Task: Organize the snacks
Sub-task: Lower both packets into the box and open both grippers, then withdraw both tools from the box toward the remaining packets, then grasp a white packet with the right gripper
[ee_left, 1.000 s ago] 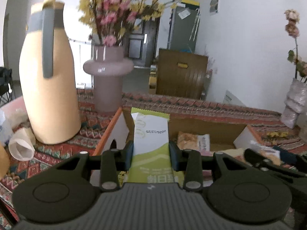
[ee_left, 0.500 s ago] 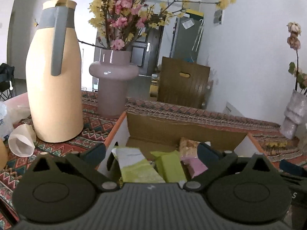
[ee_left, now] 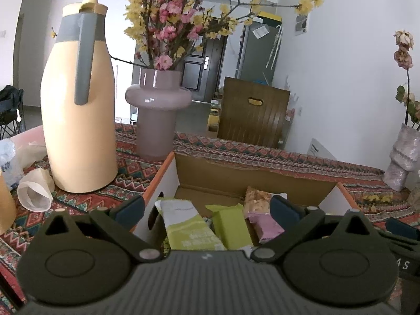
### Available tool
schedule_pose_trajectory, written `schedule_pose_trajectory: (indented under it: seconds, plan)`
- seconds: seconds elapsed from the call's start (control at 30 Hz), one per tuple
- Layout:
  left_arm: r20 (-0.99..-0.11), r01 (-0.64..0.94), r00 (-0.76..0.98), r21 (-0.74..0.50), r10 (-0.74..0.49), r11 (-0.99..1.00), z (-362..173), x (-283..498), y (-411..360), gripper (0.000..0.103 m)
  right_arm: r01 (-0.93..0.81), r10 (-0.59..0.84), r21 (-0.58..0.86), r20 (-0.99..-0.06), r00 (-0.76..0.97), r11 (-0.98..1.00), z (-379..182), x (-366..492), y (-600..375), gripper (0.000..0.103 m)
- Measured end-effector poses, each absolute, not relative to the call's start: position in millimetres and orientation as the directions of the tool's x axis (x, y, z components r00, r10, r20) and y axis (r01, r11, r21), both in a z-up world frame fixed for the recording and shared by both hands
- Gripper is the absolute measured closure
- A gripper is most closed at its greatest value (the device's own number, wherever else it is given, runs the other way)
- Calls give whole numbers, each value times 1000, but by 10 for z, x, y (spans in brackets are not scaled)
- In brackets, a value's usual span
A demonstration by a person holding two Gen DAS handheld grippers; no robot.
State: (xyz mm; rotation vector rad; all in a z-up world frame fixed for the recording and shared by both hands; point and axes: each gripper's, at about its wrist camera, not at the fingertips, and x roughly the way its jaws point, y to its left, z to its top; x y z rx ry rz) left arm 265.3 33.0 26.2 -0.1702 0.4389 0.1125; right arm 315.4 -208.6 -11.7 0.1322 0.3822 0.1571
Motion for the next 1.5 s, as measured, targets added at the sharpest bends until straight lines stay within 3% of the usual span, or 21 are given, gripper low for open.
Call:
schedule_pose_trajectory:
  seconds: [0.3,0.63,1.07,1.5]
  plan:
    - [-428,-141,902,-163,59,976,463,2392,370,0,-141,183,143,-346,920,980,102,2887,-2136,0]
    - [-448,-114,893,-133,43,985,419,2028,398,0,-143,168,93,-403,900,985,26,2480,-2229,0]
    - [-530,-85,847,-56,43,995,-14,1691,511,0,-123,138,64,-507,850,990,-312,2108,-2397,0]
    - [-528,-109,848,-100,40,989,-289,1631,673,0,-61,120,123,-557,822,991,-606,2108,-2536,0]
